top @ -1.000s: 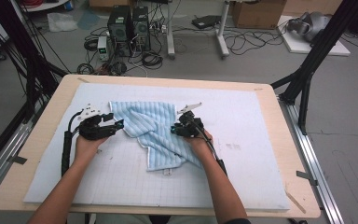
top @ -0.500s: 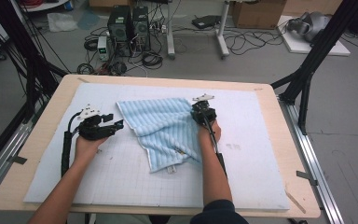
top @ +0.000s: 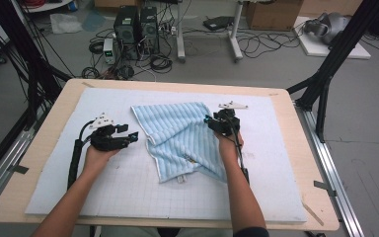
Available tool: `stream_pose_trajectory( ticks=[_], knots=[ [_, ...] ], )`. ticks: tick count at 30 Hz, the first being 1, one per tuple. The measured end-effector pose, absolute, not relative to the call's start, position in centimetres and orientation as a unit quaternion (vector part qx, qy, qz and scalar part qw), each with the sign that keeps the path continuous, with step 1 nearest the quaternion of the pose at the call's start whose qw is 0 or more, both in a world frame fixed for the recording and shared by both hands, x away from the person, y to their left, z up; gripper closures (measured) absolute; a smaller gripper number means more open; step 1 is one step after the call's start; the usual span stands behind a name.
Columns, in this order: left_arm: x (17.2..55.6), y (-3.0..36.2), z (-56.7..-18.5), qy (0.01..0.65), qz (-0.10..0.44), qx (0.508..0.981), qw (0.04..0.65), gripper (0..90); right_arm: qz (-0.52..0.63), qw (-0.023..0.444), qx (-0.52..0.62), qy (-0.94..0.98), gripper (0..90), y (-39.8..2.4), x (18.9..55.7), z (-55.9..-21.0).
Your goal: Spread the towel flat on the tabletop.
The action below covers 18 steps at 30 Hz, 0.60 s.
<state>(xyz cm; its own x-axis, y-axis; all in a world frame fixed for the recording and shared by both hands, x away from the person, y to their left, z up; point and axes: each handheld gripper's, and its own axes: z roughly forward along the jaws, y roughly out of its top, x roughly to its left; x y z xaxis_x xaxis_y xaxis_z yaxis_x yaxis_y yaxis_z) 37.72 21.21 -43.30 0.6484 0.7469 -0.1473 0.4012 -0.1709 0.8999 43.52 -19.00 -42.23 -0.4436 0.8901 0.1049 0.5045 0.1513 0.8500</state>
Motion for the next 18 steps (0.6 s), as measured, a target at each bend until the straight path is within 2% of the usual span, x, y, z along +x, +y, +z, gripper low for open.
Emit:
stream_pose_trajectory(
  ticks=[9,14,18],
  knots=[
    [37.3,19.0,-43.8,0.371,0.148,0.753,0.523,34.1,0.452,0.191,0.465,0.737,47.2,-24.2,37.7,-41.9],
    [37.6,18.2,-43.7,0.385,0.158,0.744,0.523,33.8,0.455,0.182,0.452,0.745,45.2,-25.6,35.4,-42.1],
    [38.5,16.7,-43.7,0.384,0.176,0.762,0.49,32.6,0.455,0.17,0.428,0.762,45.4,-25.4,34.1,-42.2]
  ],
)
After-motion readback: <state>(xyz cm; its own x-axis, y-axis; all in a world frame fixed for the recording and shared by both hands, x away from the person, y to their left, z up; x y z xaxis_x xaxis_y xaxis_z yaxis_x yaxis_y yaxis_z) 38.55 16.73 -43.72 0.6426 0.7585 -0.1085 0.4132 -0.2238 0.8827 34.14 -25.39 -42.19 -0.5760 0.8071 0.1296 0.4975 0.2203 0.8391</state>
